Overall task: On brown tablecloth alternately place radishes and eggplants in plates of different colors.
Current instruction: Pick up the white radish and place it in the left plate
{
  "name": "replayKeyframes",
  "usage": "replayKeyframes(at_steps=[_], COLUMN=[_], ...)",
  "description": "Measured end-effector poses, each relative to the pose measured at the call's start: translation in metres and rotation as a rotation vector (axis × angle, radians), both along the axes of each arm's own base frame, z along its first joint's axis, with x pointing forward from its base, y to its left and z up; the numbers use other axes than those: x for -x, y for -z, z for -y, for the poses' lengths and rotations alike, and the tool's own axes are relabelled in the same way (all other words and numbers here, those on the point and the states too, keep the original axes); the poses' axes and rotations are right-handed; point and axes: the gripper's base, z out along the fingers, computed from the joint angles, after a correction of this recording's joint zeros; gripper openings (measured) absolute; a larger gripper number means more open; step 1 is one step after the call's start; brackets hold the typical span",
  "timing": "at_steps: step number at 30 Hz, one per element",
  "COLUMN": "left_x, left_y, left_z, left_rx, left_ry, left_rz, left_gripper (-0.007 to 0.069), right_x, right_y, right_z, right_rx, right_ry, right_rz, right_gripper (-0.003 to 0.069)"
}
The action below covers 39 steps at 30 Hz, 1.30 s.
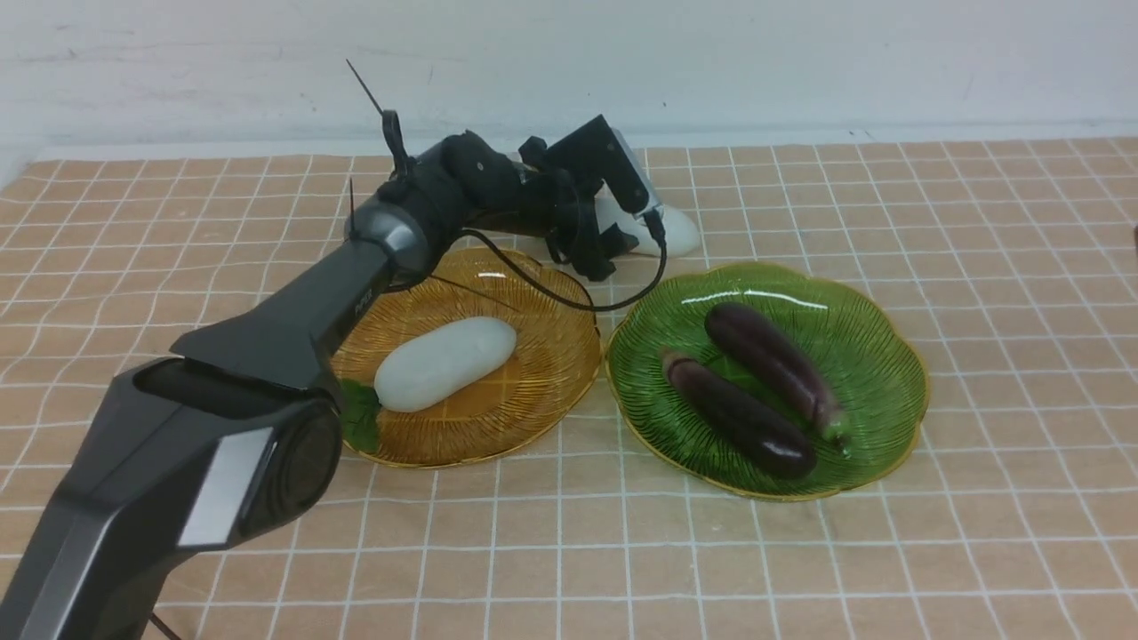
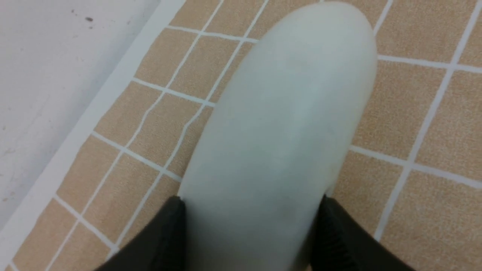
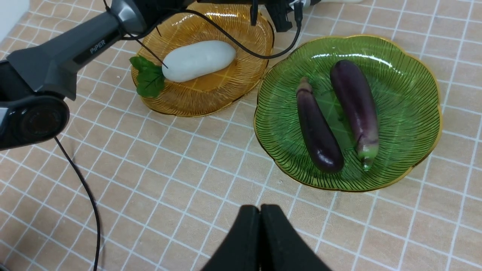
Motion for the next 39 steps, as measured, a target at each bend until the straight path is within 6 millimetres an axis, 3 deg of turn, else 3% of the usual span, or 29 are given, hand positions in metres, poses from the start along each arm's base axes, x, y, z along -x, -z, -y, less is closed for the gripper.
replayKeyframes(at_steps=[7,16,20,25,30,35,39], left_x=[0.004,0.015,0.022,0.038,0.052,0.064,0.064], left_y=[-0.012,-0.055,-0.086,-0.143,-0.171,-0.178,-0.172], left_z=[0.003,-0.004,-0.017,-0.057,-0.083,-0.098,-0.105], left_rx=[0.016,-0.001,0.034,0.092,0.126,0.110,0.101], left_ry=[0.016,0.043,-0.006,-0.171,-0.268,-0.311,-0.373], left_rz=[-0.035,-0.089,-0.181,-0.334,-0.447,-0.566,-0.612], left_gripper=[0.0335,0.0308,0.0303,0.0302,0.0302,0.0302,0.0302], right_x=[0.000,0.000,0.000,0.000,0.001,0.002,0.004], right_y=[0.000,0.000,0.000,0.000,-0.001,-0.001,-0.002], right_z=[0.000,0.000,0.000,-0.001,-0.002,-0.005,-0.007], right_rx=[0.001,0.011,0.015,0.024,0.011,-0.012,-0.028], right_ry=[-0.001,-0.012,-0.016,-0.039,-0.055,-0.077,-0.096], right_rz=[0.001,0.008,0.011,0.021,0.019,0.015,0.013], right_gripper=[-0.0015,-0.0015,-0.0015,-0.0015,-0.0015,-0.0015,-0.0015])
